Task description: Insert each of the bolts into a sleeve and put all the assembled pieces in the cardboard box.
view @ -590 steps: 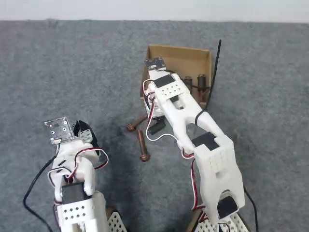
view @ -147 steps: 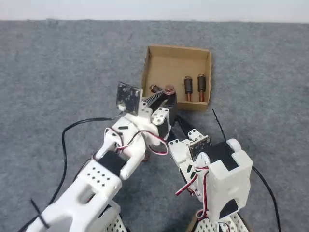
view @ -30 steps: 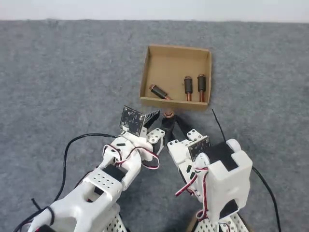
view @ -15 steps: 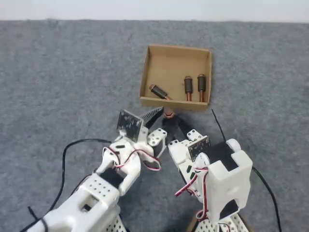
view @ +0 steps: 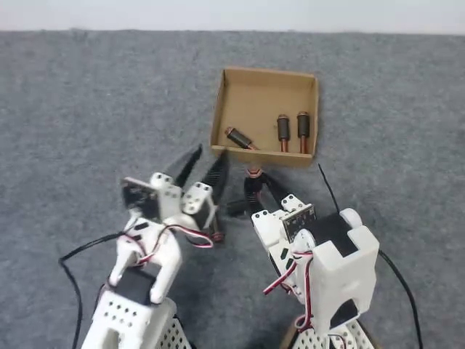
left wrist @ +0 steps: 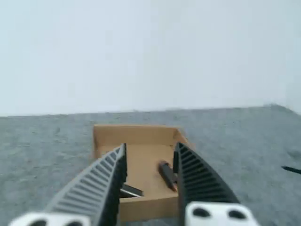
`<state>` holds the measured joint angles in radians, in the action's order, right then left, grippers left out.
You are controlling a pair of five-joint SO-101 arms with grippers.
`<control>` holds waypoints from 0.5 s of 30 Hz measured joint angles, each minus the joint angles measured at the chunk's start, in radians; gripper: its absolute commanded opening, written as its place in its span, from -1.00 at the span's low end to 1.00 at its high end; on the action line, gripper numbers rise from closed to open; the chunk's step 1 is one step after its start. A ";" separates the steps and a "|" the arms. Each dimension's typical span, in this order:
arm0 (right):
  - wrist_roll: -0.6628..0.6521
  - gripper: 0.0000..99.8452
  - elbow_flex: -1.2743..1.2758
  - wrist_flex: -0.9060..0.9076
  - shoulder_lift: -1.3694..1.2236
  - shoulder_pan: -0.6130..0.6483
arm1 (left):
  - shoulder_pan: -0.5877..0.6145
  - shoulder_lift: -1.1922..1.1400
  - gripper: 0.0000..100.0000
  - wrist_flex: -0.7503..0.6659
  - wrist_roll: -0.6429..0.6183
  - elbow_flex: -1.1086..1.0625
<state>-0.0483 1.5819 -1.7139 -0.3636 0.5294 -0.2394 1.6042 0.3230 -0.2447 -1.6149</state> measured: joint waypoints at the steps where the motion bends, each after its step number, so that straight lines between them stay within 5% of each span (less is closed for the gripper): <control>1: 0.000 -0.99 0.000 0.000 0.000 0.000 | 0.020 0.032 -0.70 0.032 0.000 0.000; 10: 0.000 -0.99 0.000 0.000 0.000 0.000 | 0.195 0.195 -0.70 0.296 0.002 -0.005; 15: 0.000 -0.99 0.000 0.000 0.000 -0.006 | 0.285 0.195 -0.70 0.321 0.002 -0.084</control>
<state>-0.0483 1.5819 -1.7139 -0.3636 0.5232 0.0460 1.7990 0.6437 -0.2432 -1.6993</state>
